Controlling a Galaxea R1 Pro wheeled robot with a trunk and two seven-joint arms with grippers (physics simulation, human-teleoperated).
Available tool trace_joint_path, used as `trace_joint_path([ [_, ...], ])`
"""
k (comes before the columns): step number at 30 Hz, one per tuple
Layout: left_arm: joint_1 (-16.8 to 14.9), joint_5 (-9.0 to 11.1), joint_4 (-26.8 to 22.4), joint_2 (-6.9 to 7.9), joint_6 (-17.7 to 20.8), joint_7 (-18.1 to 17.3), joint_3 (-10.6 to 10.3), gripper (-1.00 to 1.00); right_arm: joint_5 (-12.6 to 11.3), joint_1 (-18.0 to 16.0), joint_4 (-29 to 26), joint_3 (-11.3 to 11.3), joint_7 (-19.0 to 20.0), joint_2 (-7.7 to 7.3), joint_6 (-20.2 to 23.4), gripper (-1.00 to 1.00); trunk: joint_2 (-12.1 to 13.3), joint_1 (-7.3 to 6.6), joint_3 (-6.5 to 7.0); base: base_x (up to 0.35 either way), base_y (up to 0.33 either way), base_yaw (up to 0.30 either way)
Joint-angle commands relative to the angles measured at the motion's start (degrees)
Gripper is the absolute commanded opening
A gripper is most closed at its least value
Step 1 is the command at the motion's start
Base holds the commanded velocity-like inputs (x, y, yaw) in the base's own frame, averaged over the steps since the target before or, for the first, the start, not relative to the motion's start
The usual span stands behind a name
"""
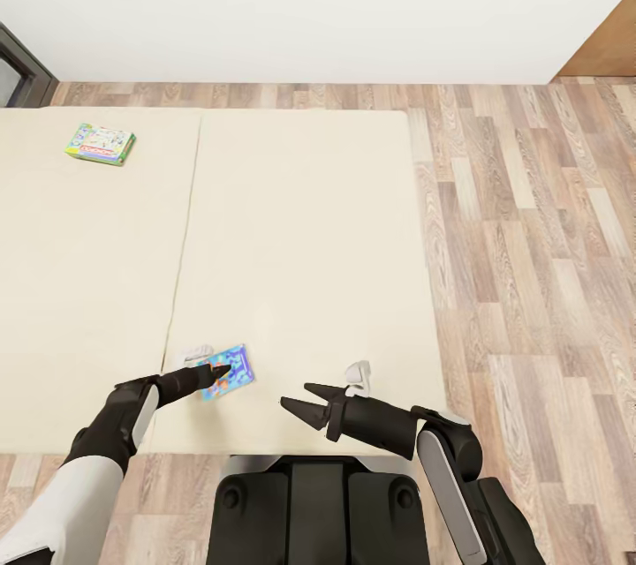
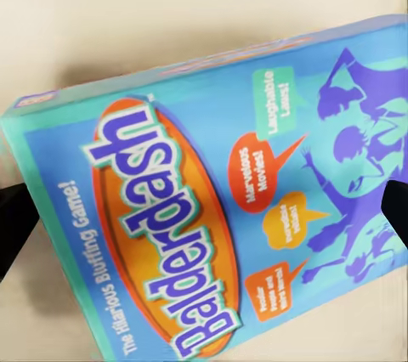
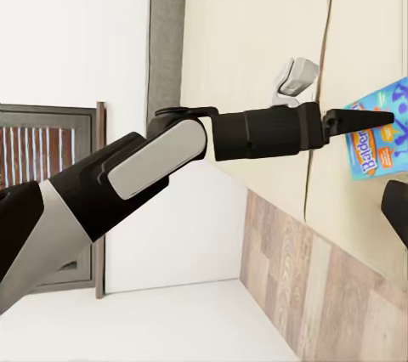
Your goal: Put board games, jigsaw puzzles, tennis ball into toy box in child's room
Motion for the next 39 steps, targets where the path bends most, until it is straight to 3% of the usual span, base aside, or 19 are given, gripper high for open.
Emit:
trace_joint_path([
  [1, -0.02, -0.26, -0.09, -0.05, 0.41, -0.4, 0.27, 1.0, -0.21, -0.02, -0.01, -0.03, 0.03, 0.01, 0.34, 1.0, -0.09, 0.03, -0.06, 0.0, -0.225, 0.0],
  [39, -0.02, -0.26, -1.58, -1.02, 1.11, -0.41, 0.2, 1.0, -0.21, -0.02, -0.01, -0.09, 0.13, 0.01, 0.34, 1.0, -0.09, 0.03, -0.06, 0.0, -0.19, 0.0],
])
